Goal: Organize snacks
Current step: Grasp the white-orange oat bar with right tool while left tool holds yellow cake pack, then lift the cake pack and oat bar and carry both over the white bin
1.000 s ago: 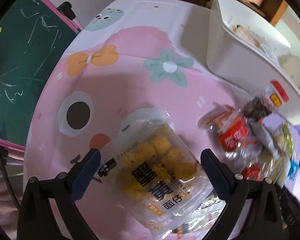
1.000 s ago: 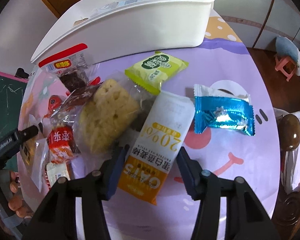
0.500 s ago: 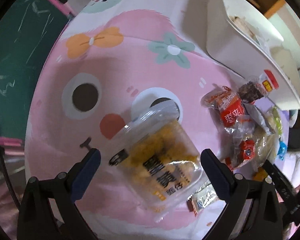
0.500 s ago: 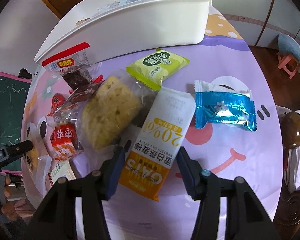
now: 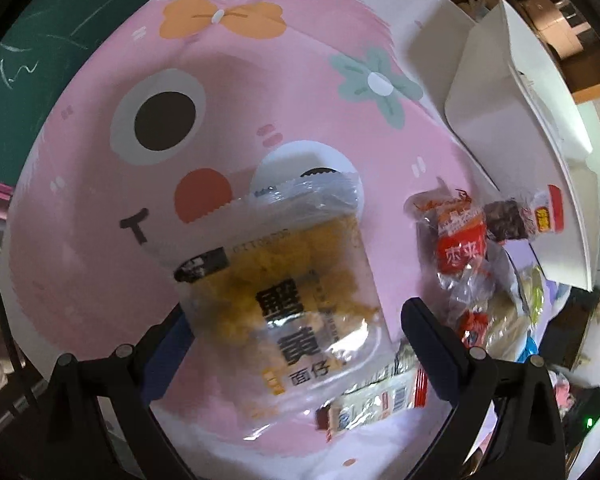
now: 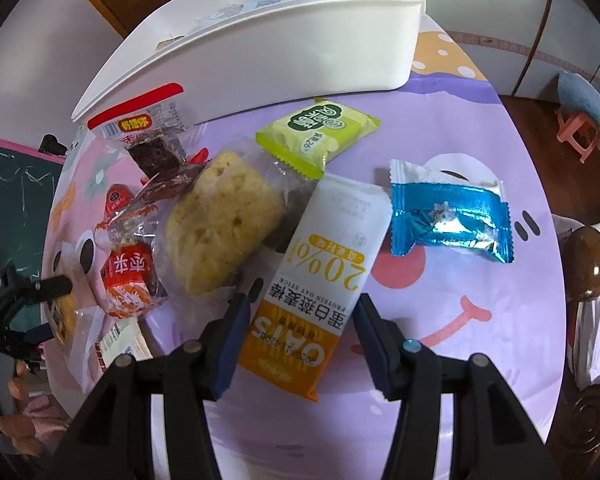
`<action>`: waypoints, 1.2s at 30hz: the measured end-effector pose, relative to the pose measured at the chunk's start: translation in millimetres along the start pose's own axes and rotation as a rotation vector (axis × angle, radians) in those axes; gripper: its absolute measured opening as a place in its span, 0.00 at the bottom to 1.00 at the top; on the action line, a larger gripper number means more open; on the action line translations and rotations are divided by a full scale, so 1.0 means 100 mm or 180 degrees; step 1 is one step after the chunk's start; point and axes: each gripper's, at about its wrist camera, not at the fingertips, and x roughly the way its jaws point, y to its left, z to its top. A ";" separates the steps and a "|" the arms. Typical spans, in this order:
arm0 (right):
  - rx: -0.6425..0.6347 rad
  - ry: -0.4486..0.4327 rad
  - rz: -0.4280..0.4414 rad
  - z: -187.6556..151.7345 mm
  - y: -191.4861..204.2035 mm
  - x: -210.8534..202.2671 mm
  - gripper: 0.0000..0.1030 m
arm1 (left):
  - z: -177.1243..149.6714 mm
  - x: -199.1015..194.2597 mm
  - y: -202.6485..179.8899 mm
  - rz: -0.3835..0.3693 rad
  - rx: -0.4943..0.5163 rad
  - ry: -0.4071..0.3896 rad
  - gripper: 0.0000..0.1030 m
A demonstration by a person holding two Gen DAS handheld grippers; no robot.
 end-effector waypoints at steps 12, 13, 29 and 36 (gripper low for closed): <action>-0.0136 -0.0102 -0.0069 -0.02 0.05 -0.02 0.43 | -0.05 0.16 -0.15 0.0311 0.0330 -0.0019 0.81; -0.0154 -0.0133 -0.0090 -0.03 0.05 -0.04 0.41 | -0.07 0.15 -0.21 0.0315 0.0373 -0.0028 0.80; -0.0092 -0.0278 0.0483 -0.07 -0.19 -0.47 0.02 | -0.54 -0.20 -0.76 0.0220 0.1076 -0.0441 0.78; -0.0123 -0.0357 0.0598 -0.10 -0.11 -0.58 0.02 | -0.73 -0.51 -0.73 0.0180 0.1309 -0.0625 0.78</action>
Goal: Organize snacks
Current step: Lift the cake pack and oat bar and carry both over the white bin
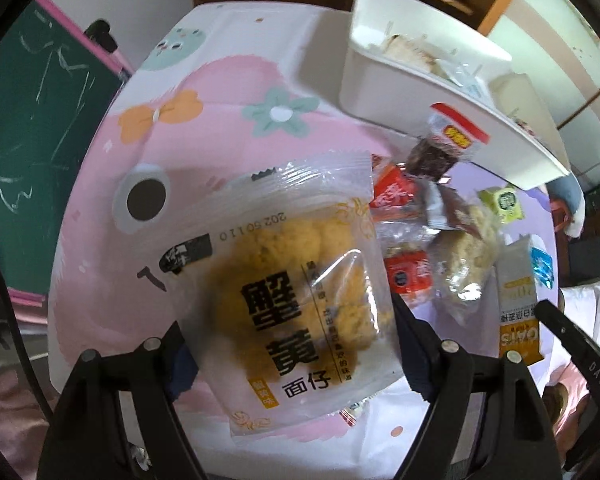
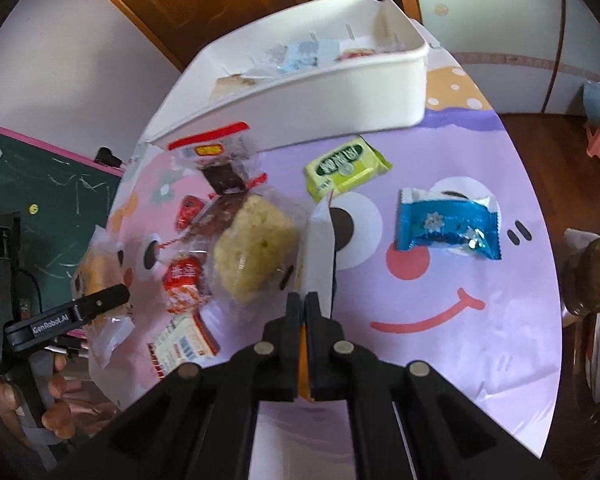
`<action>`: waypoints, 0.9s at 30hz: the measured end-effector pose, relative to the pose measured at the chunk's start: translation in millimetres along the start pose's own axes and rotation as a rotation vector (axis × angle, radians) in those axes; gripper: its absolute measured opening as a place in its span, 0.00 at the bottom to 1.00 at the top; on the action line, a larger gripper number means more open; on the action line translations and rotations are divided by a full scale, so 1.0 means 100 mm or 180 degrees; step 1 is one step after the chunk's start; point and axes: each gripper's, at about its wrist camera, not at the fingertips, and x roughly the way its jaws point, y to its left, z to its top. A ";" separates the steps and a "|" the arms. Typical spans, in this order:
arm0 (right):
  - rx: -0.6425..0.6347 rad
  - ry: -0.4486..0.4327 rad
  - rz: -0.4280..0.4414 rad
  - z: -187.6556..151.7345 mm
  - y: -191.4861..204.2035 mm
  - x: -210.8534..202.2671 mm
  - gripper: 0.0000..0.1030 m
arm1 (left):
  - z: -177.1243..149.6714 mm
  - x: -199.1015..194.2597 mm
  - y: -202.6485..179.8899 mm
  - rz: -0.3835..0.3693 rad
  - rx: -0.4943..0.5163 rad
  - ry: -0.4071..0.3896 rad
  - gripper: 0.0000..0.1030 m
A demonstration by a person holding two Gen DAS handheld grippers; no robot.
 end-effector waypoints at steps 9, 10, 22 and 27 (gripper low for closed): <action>-0.0301 -0.0409 0.0084 0.22 0.29 -0.53 0.00 | 0.10 -0.42 -0.04 0.0014 0.0408 -0.0330 0.78; -0.0352 -0.0456 0.0094 0.25 0.33 -0.59 0.00 | 0.14 -0.46 -0.08 0.0018 0.0453 -0.0382 0.78; -0.0671 0.0327 -0.0160 0.05 0.26 0.03 0.44 | 0.20 -0.50 -0.20 -0.0084 0.0534 -0.0399 0.78; -0.0844 0.0572 -0.0301 -0.16 0.20 0.33 0.51 | 0.19 -0.42 -0.14 -0.0073 0.0494 -0.0334 0.78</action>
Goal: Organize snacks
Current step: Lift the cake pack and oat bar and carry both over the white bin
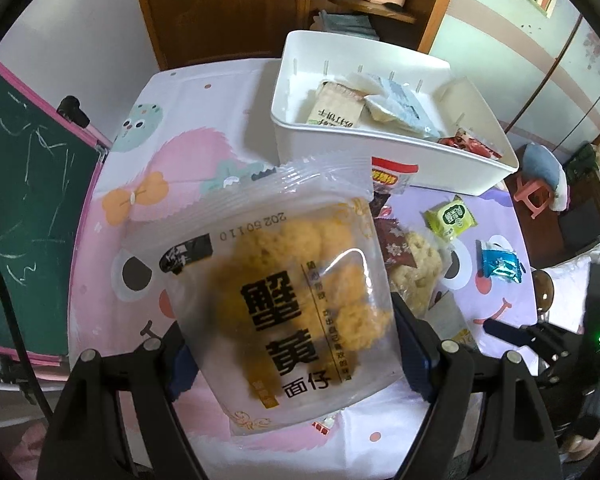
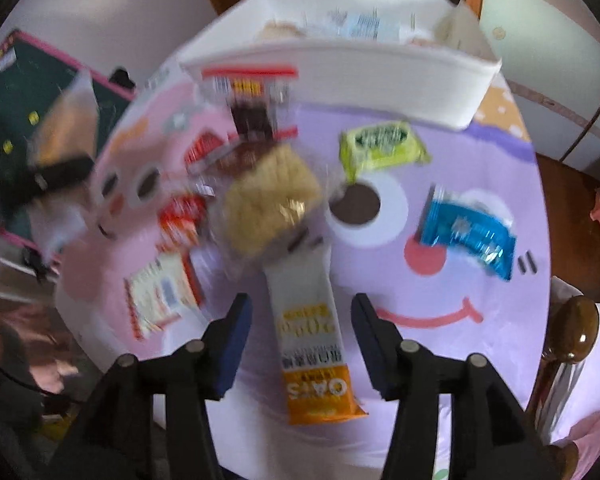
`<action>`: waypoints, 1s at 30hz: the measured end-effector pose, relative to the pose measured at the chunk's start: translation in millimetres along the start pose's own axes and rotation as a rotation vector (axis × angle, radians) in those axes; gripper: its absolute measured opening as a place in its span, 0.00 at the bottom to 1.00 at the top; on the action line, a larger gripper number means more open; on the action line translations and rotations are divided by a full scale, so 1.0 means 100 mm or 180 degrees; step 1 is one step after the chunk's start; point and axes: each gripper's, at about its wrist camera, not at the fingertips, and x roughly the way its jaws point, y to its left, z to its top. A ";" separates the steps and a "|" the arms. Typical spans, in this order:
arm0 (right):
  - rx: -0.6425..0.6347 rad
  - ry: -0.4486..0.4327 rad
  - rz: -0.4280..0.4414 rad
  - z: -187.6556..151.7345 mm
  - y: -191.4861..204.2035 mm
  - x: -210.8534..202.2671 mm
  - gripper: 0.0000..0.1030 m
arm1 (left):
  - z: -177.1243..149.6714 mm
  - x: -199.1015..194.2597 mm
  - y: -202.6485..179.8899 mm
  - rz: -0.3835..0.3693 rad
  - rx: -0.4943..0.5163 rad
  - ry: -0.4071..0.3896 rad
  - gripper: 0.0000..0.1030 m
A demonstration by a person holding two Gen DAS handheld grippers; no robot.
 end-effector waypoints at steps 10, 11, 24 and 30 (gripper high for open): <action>-0.0233 0.0229 -0.0274 -0.11 0.08 0.27 0.55 | -0.03 0.04 0.05 -0.0016 -0.0020 0.0065 0.78; -0.0254 0.0233 -0.0300 -0.11 0.09 0.28 0.55 | -0.03 0.05 0.05 -0.0017 -0.0016 0.0074 0.78; -0.0164 -0.0194 -0.0184 0.03 0.20 -0.19 0.38 | 0.02 -0.05 0.00 -0.0008 0.0083 0.0004 0.78; -0.0159 -0.0657 -0.0142 0.27 0.22 -0.75 0.38 | 0.12 -0.18 -0.07 0.0006 0.0187 -0.0107 0.78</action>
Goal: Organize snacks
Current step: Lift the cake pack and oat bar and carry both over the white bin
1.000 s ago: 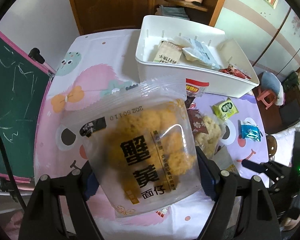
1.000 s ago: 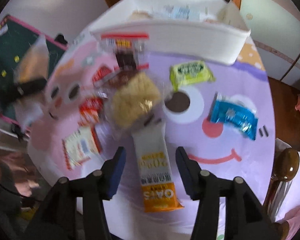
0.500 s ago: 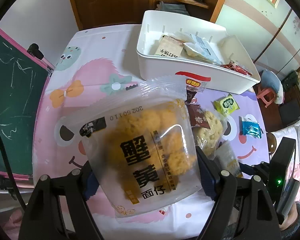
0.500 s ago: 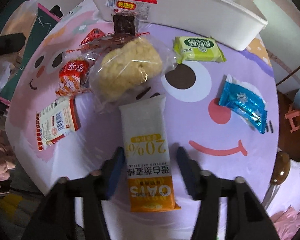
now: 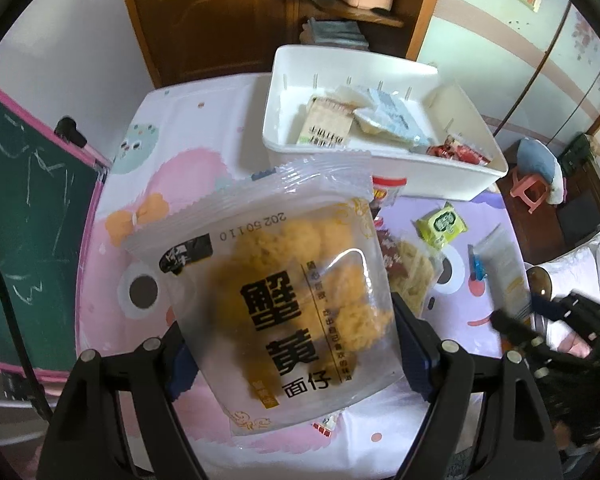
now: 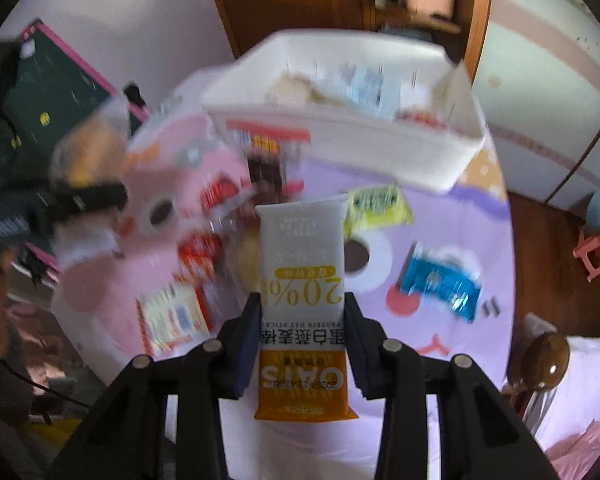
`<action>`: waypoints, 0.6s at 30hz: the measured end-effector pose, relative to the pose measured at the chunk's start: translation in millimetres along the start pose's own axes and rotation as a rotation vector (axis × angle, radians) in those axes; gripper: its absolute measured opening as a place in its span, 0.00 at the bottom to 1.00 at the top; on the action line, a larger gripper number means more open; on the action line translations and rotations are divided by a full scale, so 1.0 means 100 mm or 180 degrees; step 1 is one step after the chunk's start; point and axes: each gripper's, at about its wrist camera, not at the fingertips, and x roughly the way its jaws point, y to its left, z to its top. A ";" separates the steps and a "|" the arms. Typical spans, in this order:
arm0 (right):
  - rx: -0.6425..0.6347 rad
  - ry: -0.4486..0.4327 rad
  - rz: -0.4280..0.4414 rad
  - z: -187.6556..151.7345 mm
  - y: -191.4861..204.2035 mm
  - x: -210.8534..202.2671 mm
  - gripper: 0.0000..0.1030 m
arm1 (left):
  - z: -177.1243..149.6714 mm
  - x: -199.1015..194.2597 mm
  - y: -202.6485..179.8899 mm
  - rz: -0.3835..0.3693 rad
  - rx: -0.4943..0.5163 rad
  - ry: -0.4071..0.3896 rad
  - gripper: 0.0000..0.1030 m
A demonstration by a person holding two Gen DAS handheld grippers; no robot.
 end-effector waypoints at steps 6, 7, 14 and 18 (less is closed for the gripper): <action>0.0019 -0.0466 -0.0046 0.39 -0.03 -0.49 0.38 | 0.23 -0.20 -0.11 0.0060 0.0153 -0.0209 0.78; 0.0015 -0.0540 -0.0072 0.45 -0.03 -0.56 0.38 | 0.29 -0.25 -0.13 0.0081 0.0183 -0.0264 0.78; 0.0019 -0.0980 -0.0216 0.93 -0.07 -0.89 0.38 | 0.70 -0.58 -0.29 0.0227 0.0350 -0.0677 0.78; 0.0106 -0.1080 -0.0221 1.13 -0.15 -0.91 0.38 | 0.91 -0.76 -0.40 0.0283 0.0438 -0.0925 0.79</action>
